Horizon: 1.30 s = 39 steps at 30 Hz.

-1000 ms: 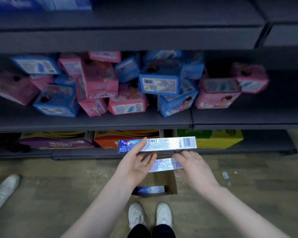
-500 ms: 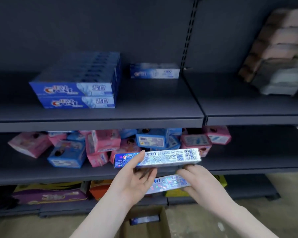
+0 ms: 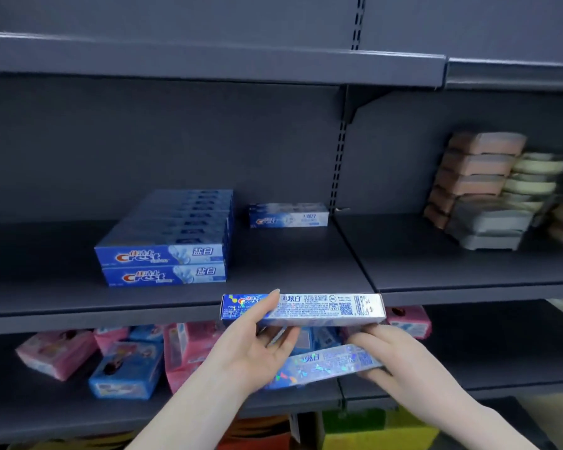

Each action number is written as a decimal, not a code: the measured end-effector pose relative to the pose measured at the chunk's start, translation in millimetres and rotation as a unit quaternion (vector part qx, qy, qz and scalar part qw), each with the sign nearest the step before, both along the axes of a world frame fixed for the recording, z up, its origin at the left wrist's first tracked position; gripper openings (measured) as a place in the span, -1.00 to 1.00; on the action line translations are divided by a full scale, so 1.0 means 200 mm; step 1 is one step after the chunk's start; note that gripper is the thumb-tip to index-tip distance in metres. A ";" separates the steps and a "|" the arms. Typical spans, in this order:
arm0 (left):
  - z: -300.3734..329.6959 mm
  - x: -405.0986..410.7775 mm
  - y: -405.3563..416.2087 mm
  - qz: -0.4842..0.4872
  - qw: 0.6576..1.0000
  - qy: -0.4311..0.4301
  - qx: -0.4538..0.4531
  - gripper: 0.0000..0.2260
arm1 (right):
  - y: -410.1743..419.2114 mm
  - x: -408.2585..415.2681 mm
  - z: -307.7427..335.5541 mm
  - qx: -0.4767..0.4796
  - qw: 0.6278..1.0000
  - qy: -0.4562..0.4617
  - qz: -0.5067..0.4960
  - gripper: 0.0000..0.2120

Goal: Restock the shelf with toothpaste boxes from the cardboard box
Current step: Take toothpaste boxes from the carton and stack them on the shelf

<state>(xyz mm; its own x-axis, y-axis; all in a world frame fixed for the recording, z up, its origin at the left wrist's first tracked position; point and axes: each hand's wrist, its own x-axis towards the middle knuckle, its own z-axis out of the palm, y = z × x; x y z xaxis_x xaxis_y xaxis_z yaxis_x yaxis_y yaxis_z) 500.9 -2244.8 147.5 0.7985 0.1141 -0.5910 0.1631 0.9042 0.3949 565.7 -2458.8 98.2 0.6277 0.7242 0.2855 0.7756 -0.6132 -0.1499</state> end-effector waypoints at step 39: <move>-0.06 0.81 0.18 0.205 0.960 0.009 0.192 -0.25 | -0.01 0.73 0.14 0.043 0.991 0.109 -0.068 -0.66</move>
